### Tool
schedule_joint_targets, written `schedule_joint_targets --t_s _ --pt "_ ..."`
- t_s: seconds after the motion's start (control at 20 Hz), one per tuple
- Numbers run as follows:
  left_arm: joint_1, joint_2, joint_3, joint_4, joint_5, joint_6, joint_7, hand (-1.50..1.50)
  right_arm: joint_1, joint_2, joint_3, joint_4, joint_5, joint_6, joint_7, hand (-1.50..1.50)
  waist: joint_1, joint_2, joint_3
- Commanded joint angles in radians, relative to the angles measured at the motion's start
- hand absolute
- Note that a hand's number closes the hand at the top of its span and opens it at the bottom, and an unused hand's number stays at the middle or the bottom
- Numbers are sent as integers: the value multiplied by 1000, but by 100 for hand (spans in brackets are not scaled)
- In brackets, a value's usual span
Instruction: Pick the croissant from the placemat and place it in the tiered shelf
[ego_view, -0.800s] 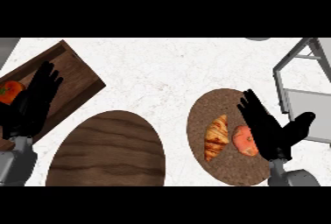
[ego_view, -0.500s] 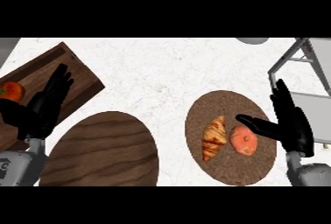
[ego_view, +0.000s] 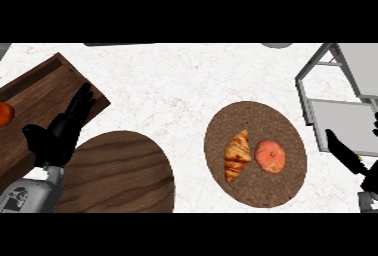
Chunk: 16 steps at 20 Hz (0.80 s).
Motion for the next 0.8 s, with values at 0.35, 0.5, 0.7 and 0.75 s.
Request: schedule_joint_targets --t_s 0.35,0.5,0.7,0.75 --pt "21 -77 -98 -6 -102 44 -45 0 214 138 184 -250 511 -57 287 -150 69 0 4" --pt "-7 -90 -99 31 -113 52 -41 0 219 116 187 -282 630 85 422 -150 63 3 3" --pt "-39 -85 -86 24 -90 25 -24 0 146 162 209 -361 802 266 628 -150 77 4 1" --pt "-13 -102 -108 8 -110 51 -17 0 151 179 217 -387 830 316 689 -150 81 0 2"
